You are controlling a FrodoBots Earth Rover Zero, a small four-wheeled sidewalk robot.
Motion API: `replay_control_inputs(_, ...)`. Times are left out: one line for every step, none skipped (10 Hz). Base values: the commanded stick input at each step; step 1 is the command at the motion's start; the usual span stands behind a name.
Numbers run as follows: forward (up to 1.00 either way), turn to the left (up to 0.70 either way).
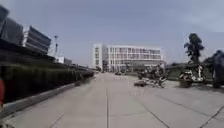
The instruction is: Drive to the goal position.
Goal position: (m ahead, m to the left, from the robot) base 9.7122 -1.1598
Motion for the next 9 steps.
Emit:
replay_control_inputs(0.70,0.00)
replay_control_inputs(0.70,0.00)
replay_control_inputs(0.70,0.00)
replay_control_inputs(0.70,0.00)
replay_control_inputs(0.70,0.00)
replay_control_inputs(0.70,0.00)
replay_control_inputs(0.70,0.00)
replay_control_inputs(0.70,0.00)
replay_control_inputs(0.70,0.00)
